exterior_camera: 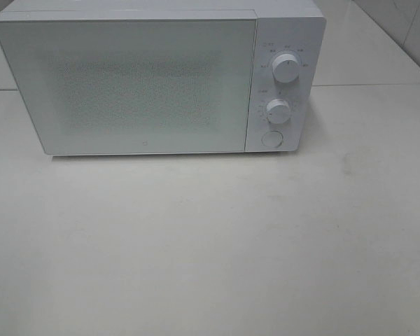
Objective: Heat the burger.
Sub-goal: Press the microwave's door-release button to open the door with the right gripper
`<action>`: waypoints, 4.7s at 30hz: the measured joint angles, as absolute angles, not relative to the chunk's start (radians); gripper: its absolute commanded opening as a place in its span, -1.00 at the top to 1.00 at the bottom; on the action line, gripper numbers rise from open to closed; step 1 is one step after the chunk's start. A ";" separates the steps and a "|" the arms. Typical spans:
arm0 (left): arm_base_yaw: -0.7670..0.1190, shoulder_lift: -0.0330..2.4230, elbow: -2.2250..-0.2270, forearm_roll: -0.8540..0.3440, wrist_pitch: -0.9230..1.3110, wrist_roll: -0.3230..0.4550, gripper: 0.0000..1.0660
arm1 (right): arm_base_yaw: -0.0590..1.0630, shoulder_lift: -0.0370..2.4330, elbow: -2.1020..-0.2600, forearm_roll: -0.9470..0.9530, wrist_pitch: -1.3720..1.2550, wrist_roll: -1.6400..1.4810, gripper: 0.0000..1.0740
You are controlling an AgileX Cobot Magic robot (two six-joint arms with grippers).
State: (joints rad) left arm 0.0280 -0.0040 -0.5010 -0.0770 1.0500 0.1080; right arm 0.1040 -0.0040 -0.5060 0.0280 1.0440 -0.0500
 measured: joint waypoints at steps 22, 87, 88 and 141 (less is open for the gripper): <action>0.028 -0.004 -0.501 -0.077 1.050 0.108 -0.84 | 0.104 0.197 -0.521 0.030 0.657 -0.050 -0.38; 0.028 -0.004 -0.501 -0.077 1.050 0.108 -0.84 | 0.472 1.407 -0.329 0.487 -0.939 -0.297 -0.38; 0.028 -0.004 -0.501 -0.077 1.050 0.108 -0.84 | 0.472 1.407 -0.329 0.487 -0.939 -0.297 -0.38; 0.028 -0.004 -0.501 -0.077 1.050 0.108 -0.84 | 0.819 1.703 -0.336 0.804 -1.139 1.057 0.23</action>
State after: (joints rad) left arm 0.0280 -0.0040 -0.5010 -0.0770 1.0500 0.1080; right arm 0.8190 1.7030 -0.3360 0.8040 -1.1390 1.0570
